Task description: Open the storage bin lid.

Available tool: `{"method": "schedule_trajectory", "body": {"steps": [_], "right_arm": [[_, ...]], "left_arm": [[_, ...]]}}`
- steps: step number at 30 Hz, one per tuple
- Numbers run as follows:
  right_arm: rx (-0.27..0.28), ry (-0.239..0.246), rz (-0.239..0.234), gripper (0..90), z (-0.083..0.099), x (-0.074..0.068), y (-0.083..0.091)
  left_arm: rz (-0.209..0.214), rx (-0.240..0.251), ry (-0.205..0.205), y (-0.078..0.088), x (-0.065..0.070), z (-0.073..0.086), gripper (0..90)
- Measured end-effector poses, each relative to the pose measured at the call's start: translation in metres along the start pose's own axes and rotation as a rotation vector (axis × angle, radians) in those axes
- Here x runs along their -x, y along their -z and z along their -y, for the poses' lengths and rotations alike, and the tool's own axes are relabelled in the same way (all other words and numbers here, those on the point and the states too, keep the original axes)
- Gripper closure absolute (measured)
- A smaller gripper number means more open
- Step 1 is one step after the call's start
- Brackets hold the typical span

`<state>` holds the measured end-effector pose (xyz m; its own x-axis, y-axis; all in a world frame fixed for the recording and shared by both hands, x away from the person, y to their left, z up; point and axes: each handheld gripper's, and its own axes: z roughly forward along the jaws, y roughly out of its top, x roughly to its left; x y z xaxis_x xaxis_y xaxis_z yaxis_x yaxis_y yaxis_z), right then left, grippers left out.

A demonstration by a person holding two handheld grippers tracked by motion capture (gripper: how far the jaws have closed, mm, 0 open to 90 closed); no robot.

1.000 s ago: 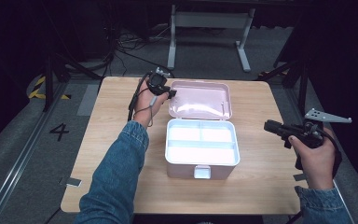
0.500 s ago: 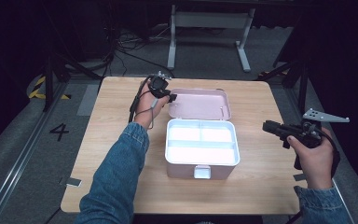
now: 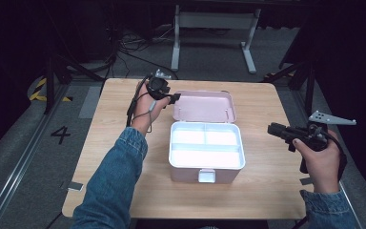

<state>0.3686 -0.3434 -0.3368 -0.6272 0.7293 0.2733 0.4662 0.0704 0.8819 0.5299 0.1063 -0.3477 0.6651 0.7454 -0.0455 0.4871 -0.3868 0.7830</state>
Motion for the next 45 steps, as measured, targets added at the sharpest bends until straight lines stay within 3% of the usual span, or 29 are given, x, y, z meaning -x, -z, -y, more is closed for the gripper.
{"method": "schedule_trajectory", "body": {"steps": [5, 10, 16, 22, 27, 30, 31, 36, 42, 45], "right_arm": [[0.001, 0.003, -0.003, 73.6, 0.0, 0.0, -0.001], [-0.011, 0.01, -0.007, 71.0, -0.004, 0.0, -0.005], [-0.025, 0.036, -0.022, 67.4, -0.014, 0.001, -0.016], [-0.051, 0.056, -0.022, 63.5, -0.02, 0.005, -0.026], [-0.114, 0.072, -0.002, 59.0, -0.019, 0.011, -0.034], [-0.146, 0.083, 0.012, 56.7, -0.016, 0.016, -0.037], [-0.157, 0.086, 0.018, 56.2, -0.015, 0.017, -0.037], [-0.182, 0.095, 0.036, 53.5, -0.01, 0.022, -0.035], [-0.237, 0.096, 0.048, 50.9, -0.001, 0.03, -0.036], [-0.267, 0.095, 0.054, 50.2, 0.004, 0.034, -0.037]], "left_arm": [[0.035, 0.038, -0.041, 0.025, 0.013, 0.0, 44.8], [0.056, 0.068, -0.096, 0.061, 0.03, 0.006, 43.4], [0.077, 0.066, -0.124, 0.106, 0.043, 0.019, 41.9], [0.065, 0.047, -0.134, 0.14, 0.048, 0.041, 40.0], [-0.002, 0.042, -0.132, 0.162, 0.047, 0.065, 38.2], [-0.016, 0.045, -0.111, 0.171, 0.044, 0.082, 37.5], [-0.016, 0.045, -0.111, 0.171, 0.044, 0.082, 37.3], [-0.008, 0.027, -0.071, 0.172, 0.036, 0.112, 35.0], [-0.026, -0.049, -0.037, 0.166, 0.026, 0.129, 31.2], [-0.04, -0.162, -0.043, 0.155, 0.02, 0.141, 31.0]]}}
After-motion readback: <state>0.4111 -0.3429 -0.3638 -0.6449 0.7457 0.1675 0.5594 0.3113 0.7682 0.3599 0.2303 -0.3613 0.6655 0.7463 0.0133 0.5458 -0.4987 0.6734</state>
